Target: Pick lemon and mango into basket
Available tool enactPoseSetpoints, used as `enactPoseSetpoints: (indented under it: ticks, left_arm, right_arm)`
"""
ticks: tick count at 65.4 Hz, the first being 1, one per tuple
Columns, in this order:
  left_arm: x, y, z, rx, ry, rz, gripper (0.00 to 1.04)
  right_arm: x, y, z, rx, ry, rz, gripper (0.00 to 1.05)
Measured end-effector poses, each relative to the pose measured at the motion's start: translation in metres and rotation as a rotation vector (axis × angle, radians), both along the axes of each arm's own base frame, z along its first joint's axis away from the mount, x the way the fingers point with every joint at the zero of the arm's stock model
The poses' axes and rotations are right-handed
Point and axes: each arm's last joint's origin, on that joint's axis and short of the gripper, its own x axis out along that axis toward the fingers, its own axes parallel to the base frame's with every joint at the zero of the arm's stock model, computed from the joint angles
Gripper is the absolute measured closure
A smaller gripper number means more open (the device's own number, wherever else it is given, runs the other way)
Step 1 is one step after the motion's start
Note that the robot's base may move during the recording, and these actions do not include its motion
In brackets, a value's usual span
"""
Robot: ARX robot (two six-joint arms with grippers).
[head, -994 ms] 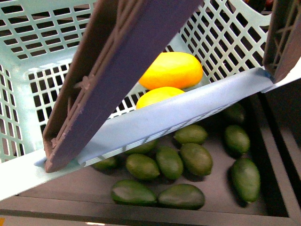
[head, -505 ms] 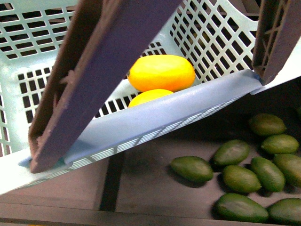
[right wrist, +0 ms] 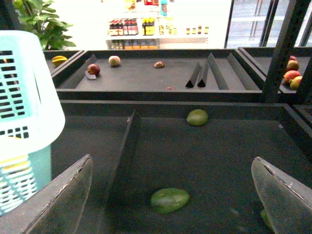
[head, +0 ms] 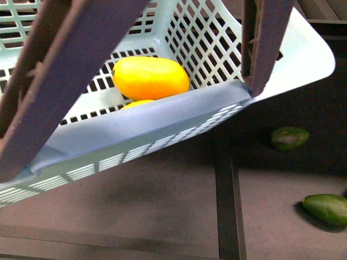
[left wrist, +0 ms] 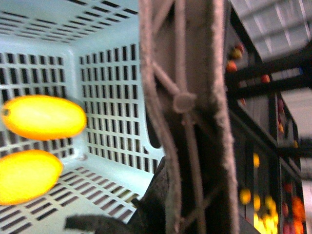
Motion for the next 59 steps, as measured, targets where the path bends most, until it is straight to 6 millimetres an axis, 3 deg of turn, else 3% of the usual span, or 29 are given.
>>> enactPoseSetpoints:
  ticks: [6, 17, 27, 44, 59]
  left_arm:
    - [0.016, 0.000, -0.007, -0.073, 0.003, 0.333, 1.00]
    - [0.066, 0.016, -0.019, -0.119, -0.017, 0.537, 1.00]
    - [0.102, 0.018, -0.037, -0.174, 0.002, 0.589, 1.00]
    - [0.153, 0.004, -0.099, -0.217, 0.144, 0.566, 1.00]
    - [0.187, 0.021, -0.143, -0.221, 0.188, 0.632, 1.01]
  right_arm:
    - [0.000, 0.000, 0.000, 0.000, 0.000, 0.001, 0.09]
    - [0.000, 0.000, 0.000, 0.000, 0.000, -0.002, 0.09]
    - [0.000, 0.000, 0.000, 0.000, 0.000, 0.000, 0.09]
    - [0.000, 0.000, 0.000, 0.000, 0.000, 0.000, 0.09]
    - [0.000, 0.000, 0.000, 0.000, 0.000, 0.000, 0.09]
